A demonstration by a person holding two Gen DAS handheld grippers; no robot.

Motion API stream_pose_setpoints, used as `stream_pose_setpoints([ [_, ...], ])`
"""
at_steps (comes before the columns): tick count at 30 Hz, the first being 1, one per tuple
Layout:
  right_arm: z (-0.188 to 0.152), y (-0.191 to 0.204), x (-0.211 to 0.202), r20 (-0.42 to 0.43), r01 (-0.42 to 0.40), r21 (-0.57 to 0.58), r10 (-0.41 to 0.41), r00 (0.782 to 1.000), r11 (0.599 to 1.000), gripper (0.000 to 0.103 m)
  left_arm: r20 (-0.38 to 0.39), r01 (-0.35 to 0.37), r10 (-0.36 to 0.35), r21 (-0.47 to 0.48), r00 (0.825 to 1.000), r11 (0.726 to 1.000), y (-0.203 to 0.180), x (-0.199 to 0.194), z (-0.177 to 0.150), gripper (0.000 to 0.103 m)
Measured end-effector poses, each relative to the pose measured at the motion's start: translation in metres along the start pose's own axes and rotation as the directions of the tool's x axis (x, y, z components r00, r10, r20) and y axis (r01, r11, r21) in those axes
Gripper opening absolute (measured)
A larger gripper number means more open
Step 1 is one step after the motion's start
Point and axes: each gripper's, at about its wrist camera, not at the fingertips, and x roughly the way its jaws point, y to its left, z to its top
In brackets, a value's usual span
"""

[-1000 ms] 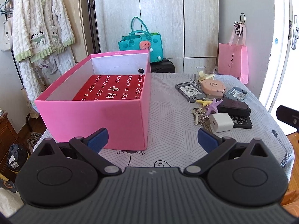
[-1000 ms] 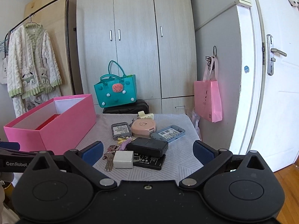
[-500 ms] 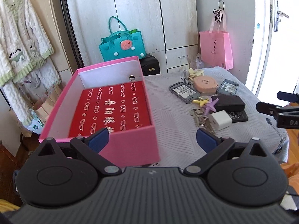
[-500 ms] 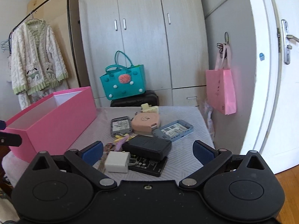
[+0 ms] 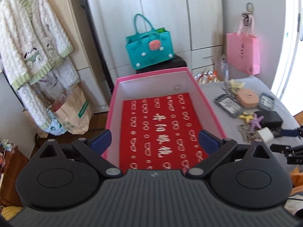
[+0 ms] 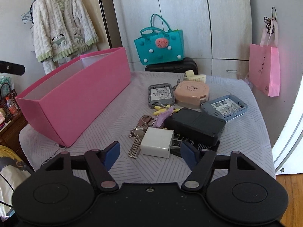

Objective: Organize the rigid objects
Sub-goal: 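Grasp the white charger cube with the right gripper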

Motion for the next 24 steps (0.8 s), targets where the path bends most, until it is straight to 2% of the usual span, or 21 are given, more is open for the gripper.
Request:
stream_pose_setpoints([
  [2, 0.002, 0.002, 0.008, -0.021, 0.011, -0.011, -0.011, 1.0, 1.0, 0.054, -0.033, -0.013, 0.012, -0.024, 0.999, 1.0, 0.017, 0.012, 0.006, 0.093],
  [5, 0.008, 0.004, 0.015, -0.03, 0.052, -0.034, -0.053, 0.998, 0.998, 0.049, -0.093, -0.034, 0.029, -0.05, 0.995, 0.998, 0.04, 0.031, 0.013, 0.078],
  [6, 0.01, 0.005, 0.016, -0.034, 0.055, -0.039, -0.057, 0.998, 0.998, 0.049, -0.103, -0.041, 0.035, -0.051, 0.994, 0.998, 0.045, 0.036, 0.016, 0.073],
  [11, 0.015, 0.006, 0.028, -0.076, 0.08, -0.07, -0.085, 0.993, 0.994, 0.05, -0.153, -0.079, 0.077, -0.009, 0.985, 0.997, 0.061, 0.068, 0.017, 0.062],
  [13, 0.017, 0.008, 0.033, -0.078, 0.097, -0.083, -0.104, 0.992, 0.992, 0.052, -0.174, -0.08, 0.073, -0.033, 0.982, 0.996, 0.069, 0.08, 0.016, 0.06],
  [15, 0.019, 0.011, 0.036, -0.082, 0.107, -0.103, -0.115, 0.99, 0.989, 0.052, -0.184, -0.086, 0.075, -0.054, 0.98, 0.995, 0.076, 0.091, 0.015, 0.052],
  [16, 0.02, 0.012, 0.038, -0.081, 0.112, -0.112, -0.121, 0.989, 0.987, 0.047, -0.189, -0.096, 0.083, -0.059, 0.978, 0.994, 0.079, 0.097, 0.014, 0.05],
  [17, 0.021, 0.012, 0.038, -0.085, 0.112, -0.11, -0.121, 0.989, 0.988, 0.047, -0.194, -0.1, 0.087, -0.054, 0.977, 0.994, 0.081, 0.101, 0.013, 0.044],
  [18, 0.023, 0.011, 0.038, -0.089, 0.108, -0.105, -0.117, 0.989, 0.989, 0.047, -0.202, -0.096, 0.085, -0.047, 0.976, 0.994, 0.082, 0.107, 0.012, 0.032],
  [21, 0.026, 0.008, 0.035, -0.096, 0.086, -0.096, -0.095, 0.991, 0.992, 0.047, -0.239, -0.043, 0.024, -0.073, 0.971, 0.996, 0.09, 0.119, 0.011, 0.019],
  [24, 0.03, 0.009, 0.028, -0.087, 0.065, -0.096, -0.074, 0.993, 0.993, 0.047, -0.238, -0.024, 0.004, -0.081, 0.971, 0.996, 0.092, 0.125, 0.01, 0.014],
])
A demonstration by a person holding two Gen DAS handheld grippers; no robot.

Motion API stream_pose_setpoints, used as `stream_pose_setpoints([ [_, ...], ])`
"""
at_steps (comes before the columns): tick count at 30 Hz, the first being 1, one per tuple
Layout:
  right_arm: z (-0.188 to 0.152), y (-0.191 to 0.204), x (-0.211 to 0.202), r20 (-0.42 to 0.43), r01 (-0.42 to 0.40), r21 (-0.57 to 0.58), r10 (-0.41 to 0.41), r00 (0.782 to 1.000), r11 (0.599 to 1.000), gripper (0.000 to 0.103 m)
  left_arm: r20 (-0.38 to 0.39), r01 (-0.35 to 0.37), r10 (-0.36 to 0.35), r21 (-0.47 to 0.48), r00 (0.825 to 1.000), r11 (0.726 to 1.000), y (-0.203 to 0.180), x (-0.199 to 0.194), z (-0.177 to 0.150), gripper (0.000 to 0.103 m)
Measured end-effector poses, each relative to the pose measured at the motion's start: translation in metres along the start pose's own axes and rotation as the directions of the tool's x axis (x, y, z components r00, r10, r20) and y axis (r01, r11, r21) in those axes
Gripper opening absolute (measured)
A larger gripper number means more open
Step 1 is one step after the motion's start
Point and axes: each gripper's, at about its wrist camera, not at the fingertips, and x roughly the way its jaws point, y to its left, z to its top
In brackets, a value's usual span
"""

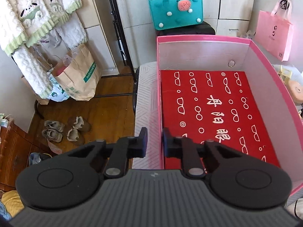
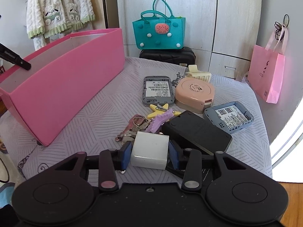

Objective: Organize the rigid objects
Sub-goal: 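Grasp the white charger cube with the right gripper, then carry the white charger into the pink box and release it with the right gripper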

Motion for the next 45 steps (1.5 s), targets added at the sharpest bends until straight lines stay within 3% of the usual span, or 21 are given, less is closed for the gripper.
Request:
stream_pose_setpoints([
  [2, 0.003, 0.002, -0.004, 0.007, -0.015, -0.012, 0.015, 1.0, 1.0, 0.047, 0.014, -0.009, 0.009, 0.001, 1.0, 1.0, -0.003, 0.005, 0.0, 0.014],
  [5, 0.007, 0.004, -0.008, 0.008, -0.037, -0.019, 0.037, 0.999, 0.999, 0.047, 0.009, 0.011, -0.011, 0.003, 1.0, 1.0, -0.008, 0.01, 0.001, 0.004],
  [10, 0.019, 0.003, -0.015, 0.027, -0.069, -0.018, 0.069, 0.997, 0.997, 0.047, 0.08, 0.025, -0.022, -0.038, 0.997, 0.999, -0.002, 0.005, 0.002, 0.003],
  [14, 0.031, 0.0, -0.019, 0.045, -0.088, -0.012, 0.089, 0.995, 0.996, 0.047, 0.074, 0.033, -0.03, -0.037, 0.997, 0.999, 0.0, 0.009, 0.005, 0.003],
  [18, 0.044, 0.0, -0.022, 0.068, -0.113, -0.015, 0.113, 0.991, 0.994, 0.047, 0.013, 0.03, -0.03, -0.042, 0.999, 0.999, -0.001, 0.021, 0.007, 0.003],
  [27, 0.086, 0.01, -0.033, 0.115, -0.144, -0.132, 0.159, 0.981, 0.981, 0.047, 0.027, 0.059, -0.056, -0.102, 0.998, 0.993, 0.005, 0.02, 0.008, 0.002],
  [31, 0.11, 0.017, -0.033, 0.12, -0.196, -0.168, 0.218, 0.969, 0.966, 0.047, 0.043, 0.031, -0.026, -0.104, 0.999, 0.994, -0.002, 0.019, 0.007, 0.002],
  [38, 0.156, 0.046, -0.017, 0.05, -0.329, -0.218, 0.347, 0.937, 0.919, 0.047, 0.082, 0.014, -0.01, -0.053, 0.997, 0.998, -0.022, 0.005, 0.01, 0.002],
  [42, 0.18, 0.073, 0.008, -0.03, -0.4, -0.208, 0.403, 0.915, 0.893, 0.047, 0.073, 0.055, -0.05, -0.061, 0.996, 0.997, -0.027, 0.003, 0.01, 0.003],
  [45, 0.195, 0.087, 0.04, -0.095, -0.406, -0.202, 0.395, 0.914, 0.891, 0.047, 0.081, 0.093, -0.084, -0.102, 0.993, 0.991, -0.026, 0.003, 0.007, 0.003],
])
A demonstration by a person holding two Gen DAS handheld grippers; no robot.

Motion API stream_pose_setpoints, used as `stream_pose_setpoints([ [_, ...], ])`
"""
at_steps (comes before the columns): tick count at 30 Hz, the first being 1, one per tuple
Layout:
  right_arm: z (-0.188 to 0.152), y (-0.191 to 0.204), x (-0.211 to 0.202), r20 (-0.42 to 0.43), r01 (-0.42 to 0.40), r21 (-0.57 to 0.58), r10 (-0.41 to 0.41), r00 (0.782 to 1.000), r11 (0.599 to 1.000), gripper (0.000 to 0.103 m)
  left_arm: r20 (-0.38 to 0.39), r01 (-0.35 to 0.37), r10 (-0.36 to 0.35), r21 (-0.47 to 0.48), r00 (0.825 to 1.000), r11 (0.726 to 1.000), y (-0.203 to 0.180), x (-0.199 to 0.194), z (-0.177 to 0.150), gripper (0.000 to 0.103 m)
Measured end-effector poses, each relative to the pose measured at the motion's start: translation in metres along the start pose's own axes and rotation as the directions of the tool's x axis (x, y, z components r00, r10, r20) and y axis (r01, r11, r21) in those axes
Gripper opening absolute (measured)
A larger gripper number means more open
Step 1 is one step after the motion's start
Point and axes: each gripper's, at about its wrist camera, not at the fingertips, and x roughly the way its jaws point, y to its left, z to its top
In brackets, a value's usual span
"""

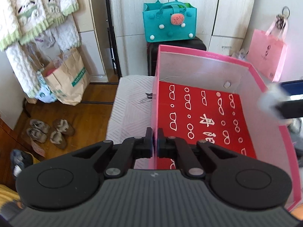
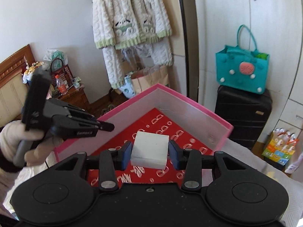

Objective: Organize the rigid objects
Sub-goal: 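Carry the white charger into the pink box and release it with the right gripper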

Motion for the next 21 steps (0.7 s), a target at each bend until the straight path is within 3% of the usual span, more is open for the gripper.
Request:
stream_pose_setpoints([
  [9, 0.034, -0.018, 0.097, -0.189, -0.012, 0.124, 0.036, 0.981, 0.992, 0.047, -0.059, 0.068, -0.077, -0.139, 0.995, 0.988, 0.019, 0.011, -0.005, 0.005],
  [17, 0.043, -0.017, 0.147, -0.248, 0.039, 0.152, 0.0, 0.969, 0.988, 0.047, -0.058, 0.085, -0.087, -0.043, 0.994, 0.995, 0.012, 0.01, -0.006, 0.005],
  [21, 0.038, -0.011, 0.157, -0.251, 0.048, 0.097, -0.023, 0.968, 0.994, 0.047, -0.05, 0.103, -0.105, -0.05, 0.993, 0.993, 0.017, 0.01, -0.007, 0.006],
])
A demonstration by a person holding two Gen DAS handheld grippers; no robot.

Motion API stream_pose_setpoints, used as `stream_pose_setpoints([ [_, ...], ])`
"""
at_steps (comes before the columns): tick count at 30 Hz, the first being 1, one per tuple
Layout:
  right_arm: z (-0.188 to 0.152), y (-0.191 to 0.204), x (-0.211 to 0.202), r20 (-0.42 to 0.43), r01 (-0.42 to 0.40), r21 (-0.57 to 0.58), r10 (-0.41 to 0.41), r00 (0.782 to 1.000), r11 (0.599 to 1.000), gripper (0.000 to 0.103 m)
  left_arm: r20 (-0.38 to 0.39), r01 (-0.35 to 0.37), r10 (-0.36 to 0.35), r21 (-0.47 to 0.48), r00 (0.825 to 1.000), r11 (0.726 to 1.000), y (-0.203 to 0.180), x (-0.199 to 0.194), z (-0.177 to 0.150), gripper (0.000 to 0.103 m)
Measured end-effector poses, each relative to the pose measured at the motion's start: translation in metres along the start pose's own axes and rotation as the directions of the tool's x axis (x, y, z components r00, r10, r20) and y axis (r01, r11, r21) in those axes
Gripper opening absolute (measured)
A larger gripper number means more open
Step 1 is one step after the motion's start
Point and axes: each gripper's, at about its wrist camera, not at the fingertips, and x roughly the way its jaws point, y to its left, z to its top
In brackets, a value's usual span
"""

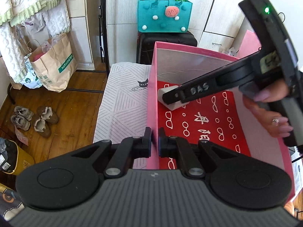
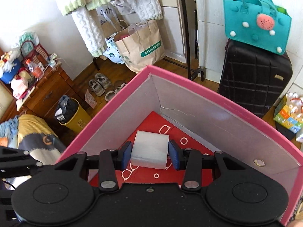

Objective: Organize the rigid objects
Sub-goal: 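Carry the white charger into the pink box and release it with the right gripper, then move the right gripper to the black power bank and grasp it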

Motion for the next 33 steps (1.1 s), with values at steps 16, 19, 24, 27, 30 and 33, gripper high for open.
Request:
stream_pose_setpoints([
  [16, 0.003, 0.013, -0.019, 0.057, 0.063, -0.164, -0.054, 0.997, 0.984, 0.059, 0.022, 0.009, -0.009, -0.007, 1.0, 1.0, -0.001, -0.005, -0.002, 0.006],
  [19, -0.002, 0.008, -0.052, 0.087, 0.034, -0.143, -0.022, 0.996, 0.989, 0.06, 0.028, 0.017, -0.017, 0.004, 0.999, 1.0, 0.001, -0.004, -0.003, 0.006],
  [24, -0.024, -0.003, -0.11, 0.121, 0.033, -0.06, -0.026, 0.992, 0.998, 0.06, 0.026, 0.041, -0.041, -0.015, 0.999, 0.999, 0.006, -0.003, -0.004, 0.008],
  [27, -0.049, -0.018, -0.143, 0.14, 0.004, 0.009, -0.005, 0.99, 1.0, 0.06, 0.029, 0.035, -0.034, -0.009, 0.999, 0.999, 0.004, -0.003, -0.004, 0.008],
  [30, -0.076, -0.026, -0.17, 0.144, 0.017, 0.065, -0.027, 0.989, 0.998, 0.06, 0.025, 0.038, -0.037, -0.015, 0.999, 0.999, 0.005, -0.002, -0.003, 0.008],
  [33, -0.106, -0.035, -0.195, 0.147, 0.058, 0.097, -0.072, 0.987, 0.994, 0.061, 0.012, 0.048, -0.048, -0.024, 0.999, 0.999, 0.007, -0.002, -0.001, 0.009],
])
